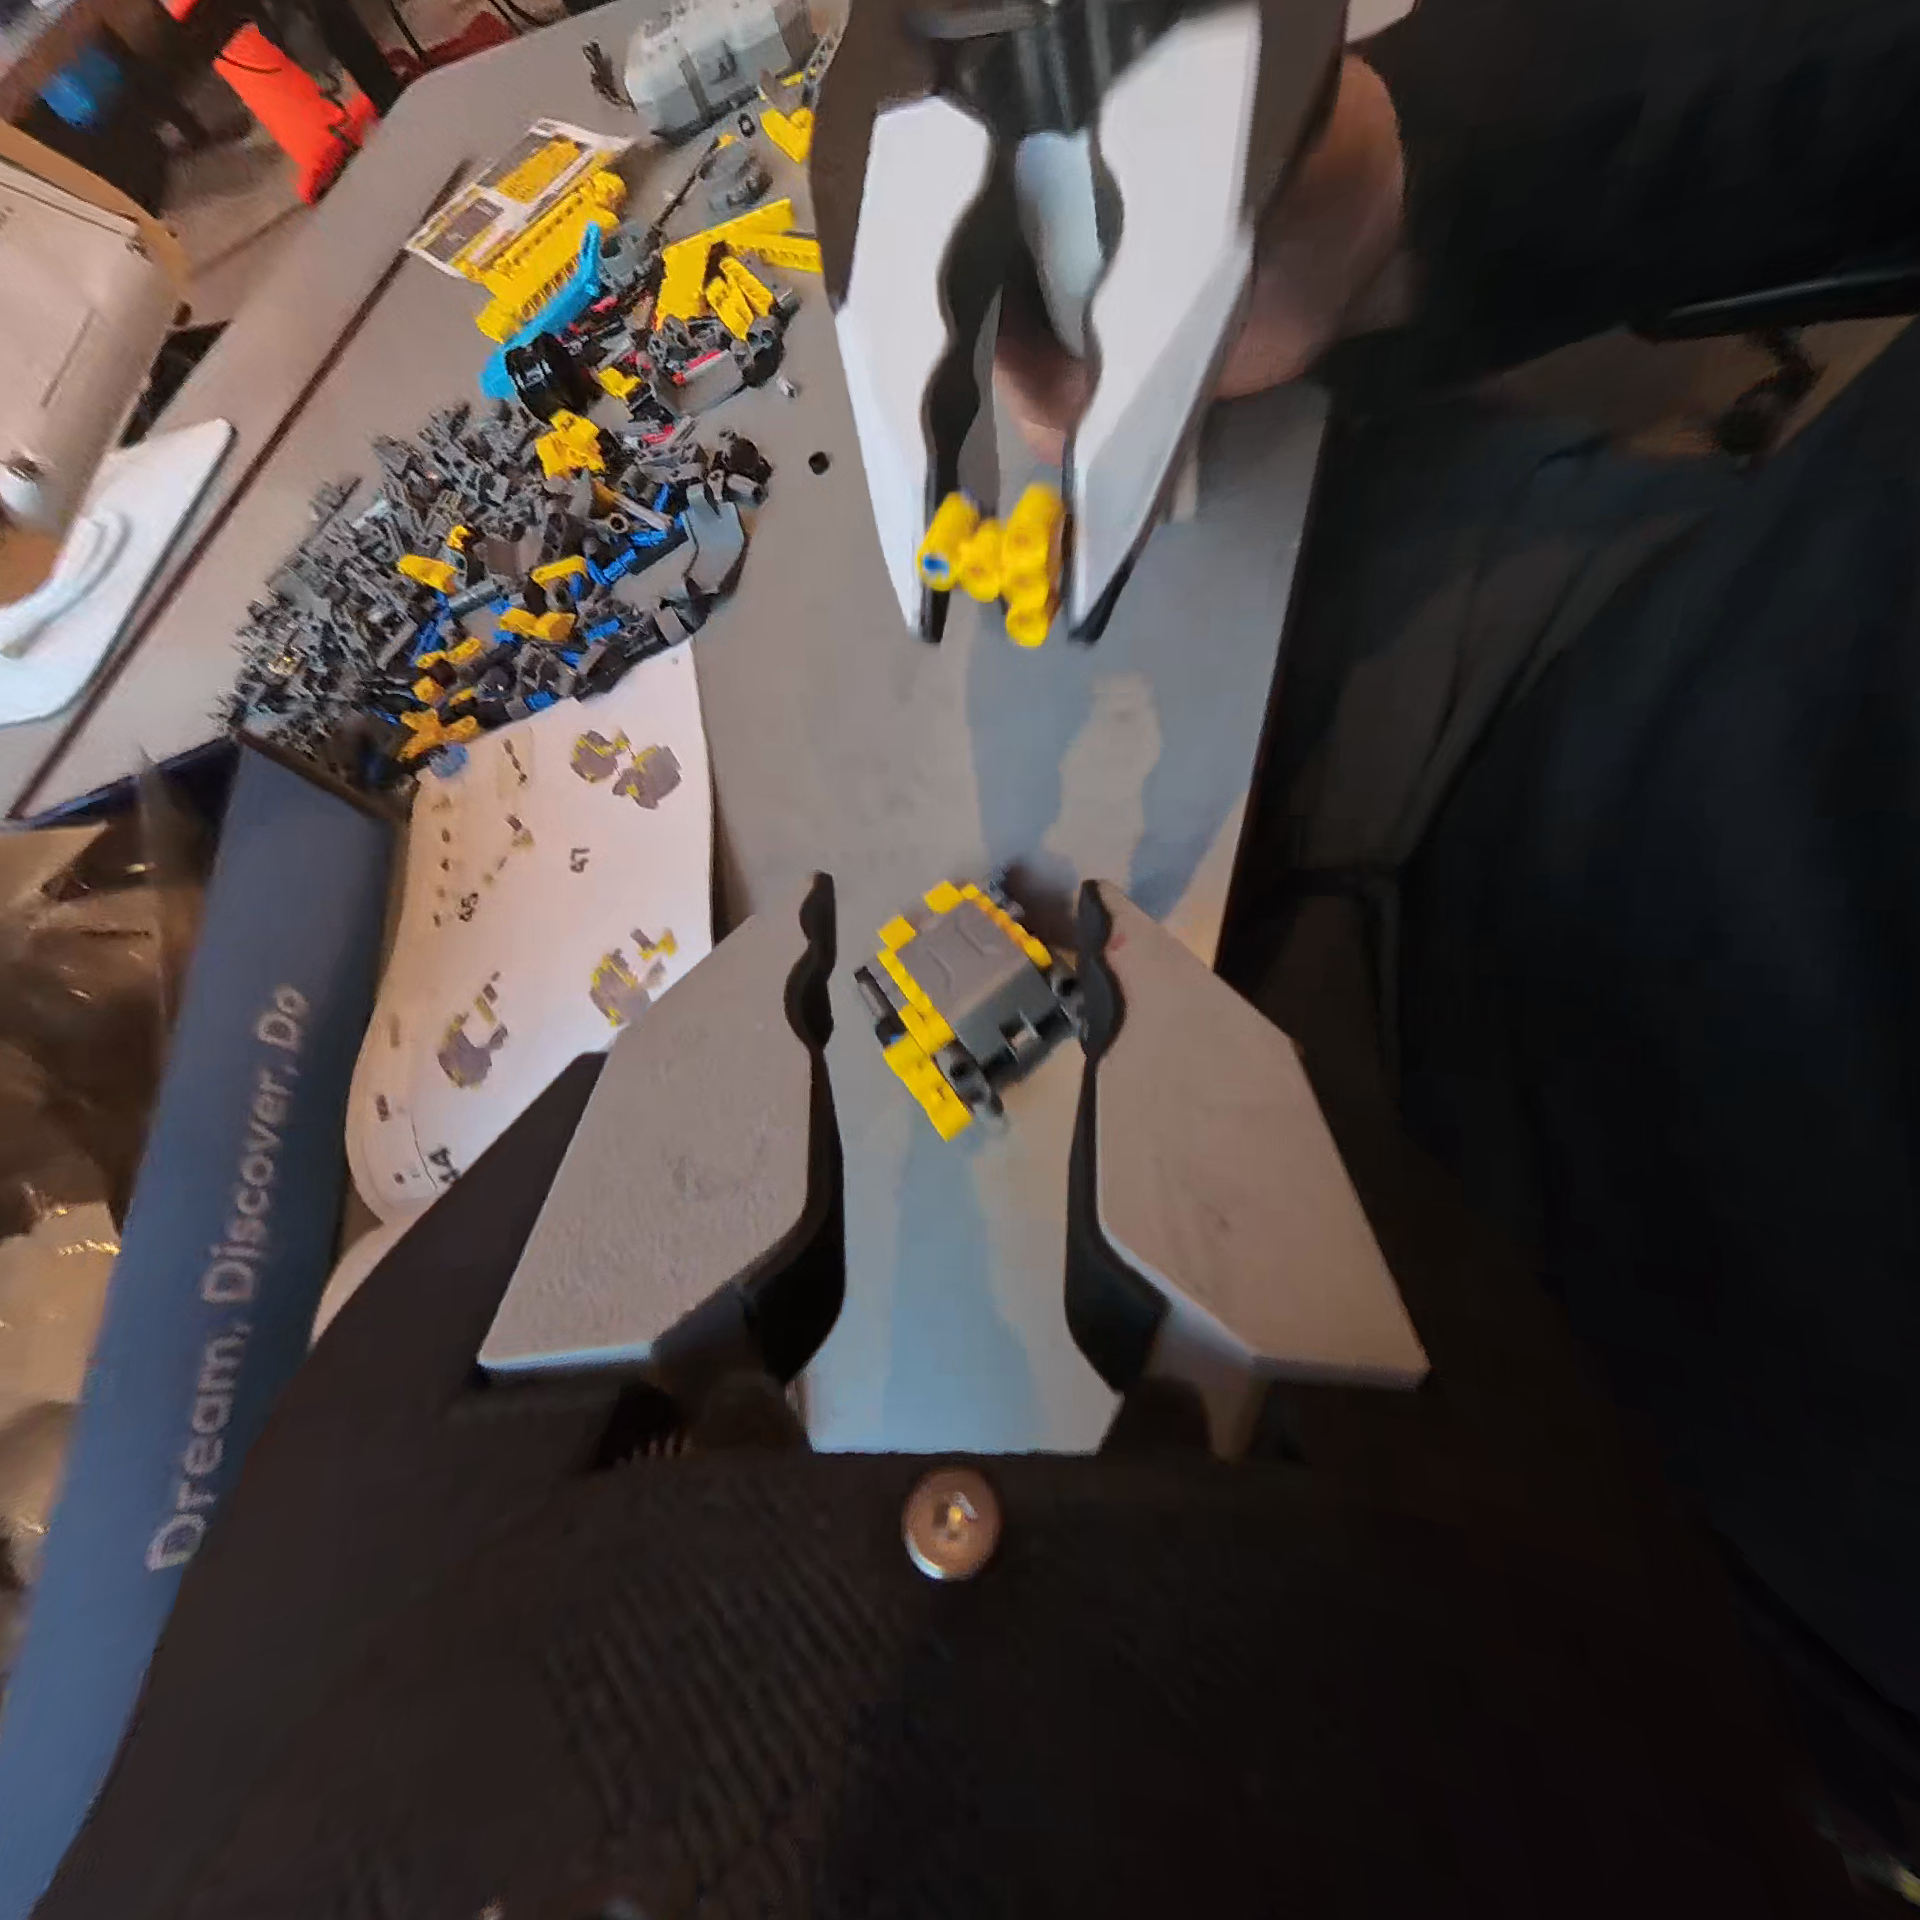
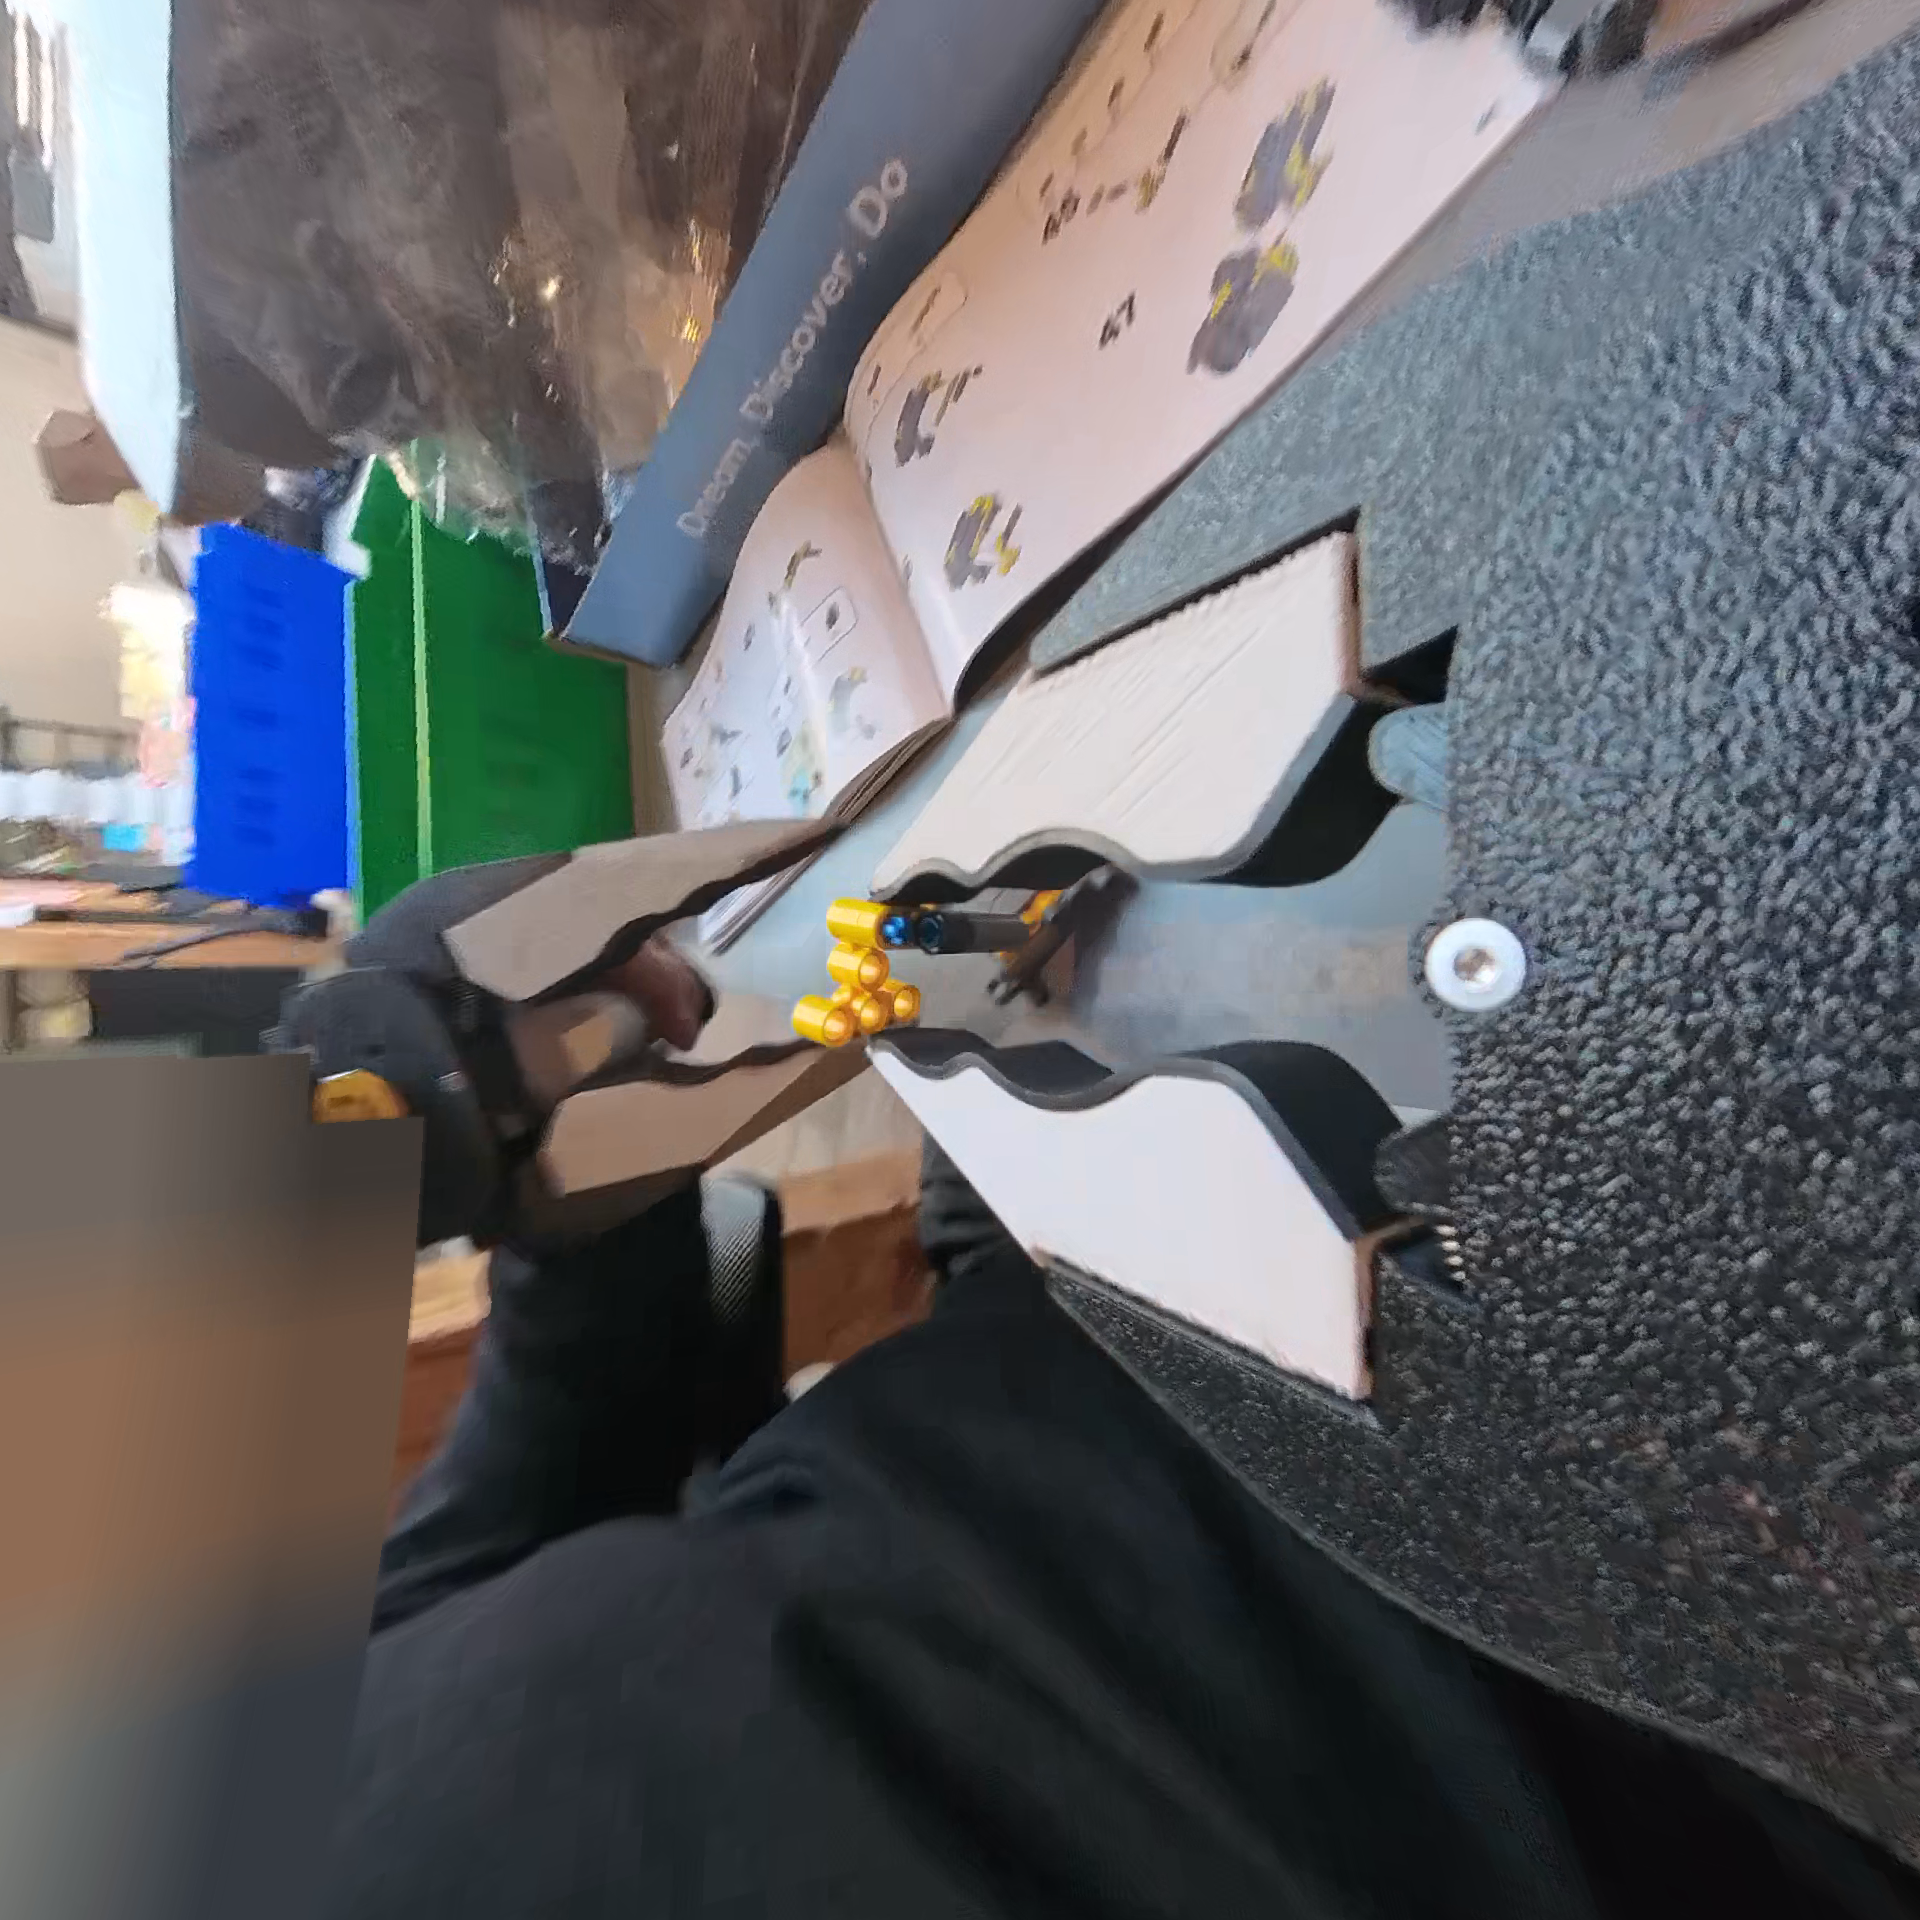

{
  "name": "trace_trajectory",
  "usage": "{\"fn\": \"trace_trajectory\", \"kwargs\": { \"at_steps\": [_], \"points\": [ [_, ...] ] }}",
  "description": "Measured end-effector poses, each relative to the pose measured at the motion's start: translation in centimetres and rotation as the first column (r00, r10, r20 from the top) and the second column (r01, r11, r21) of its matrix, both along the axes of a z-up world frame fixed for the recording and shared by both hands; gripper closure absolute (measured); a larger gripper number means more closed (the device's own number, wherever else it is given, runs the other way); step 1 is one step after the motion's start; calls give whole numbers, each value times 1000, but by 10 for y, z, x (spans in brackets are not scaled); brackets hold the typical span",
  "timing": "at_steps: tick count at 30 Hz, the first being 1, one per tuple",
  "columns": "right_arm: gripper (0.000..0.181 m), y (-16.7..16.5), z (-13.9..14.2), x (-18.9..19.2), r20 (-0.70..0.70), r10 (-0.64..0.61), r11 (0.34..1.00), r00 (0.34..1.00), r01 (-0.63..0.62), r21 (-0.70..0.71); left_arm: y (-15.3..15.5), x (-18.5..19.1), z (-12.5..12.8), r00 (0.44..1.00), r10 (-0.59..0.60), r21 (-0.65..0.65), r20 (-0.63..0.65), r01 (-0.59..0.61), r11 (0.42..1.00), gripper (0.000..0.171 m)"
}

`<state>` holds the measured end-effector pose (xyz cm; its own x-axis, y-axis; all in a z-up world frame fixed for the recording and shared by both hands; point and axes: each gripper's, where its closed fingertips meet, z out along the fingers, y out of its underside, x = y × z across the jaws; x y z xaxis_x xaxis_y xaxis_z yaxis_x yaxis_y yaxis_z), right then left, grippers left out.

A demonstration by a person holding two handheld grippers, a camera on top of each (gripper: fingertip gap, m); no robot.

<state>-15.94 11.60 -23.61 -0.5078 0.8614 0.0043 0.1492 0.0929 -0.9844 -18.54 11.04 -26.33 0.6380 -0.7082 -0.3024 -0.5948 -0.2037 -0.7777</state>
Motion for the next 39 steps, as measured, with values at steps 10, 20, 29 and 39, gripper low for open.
{"fn": "trace_trajectory", "kwargs": {
  "at_steps": [10,20,29,39],
  "points": [
    [159,6,13,8,-18,40,985,999,-43,-165,-5,-13,-11,998,20,-98,67,-14,995,124],
    [159,11,5,2,14,-40,995,999,41,-89,-2,-27,-23,967,110,-134,229,-80,988,123],
    [159,21,-11,-9,58,-145,988,988,142,58,2,-25,-16,961,27,-97,275,0,995,129],
    [159,19,-26,-15,102,-164,975,981,146,164,4,-20,-17,958,-35,-119,286,72,990,130]
  ]
}}
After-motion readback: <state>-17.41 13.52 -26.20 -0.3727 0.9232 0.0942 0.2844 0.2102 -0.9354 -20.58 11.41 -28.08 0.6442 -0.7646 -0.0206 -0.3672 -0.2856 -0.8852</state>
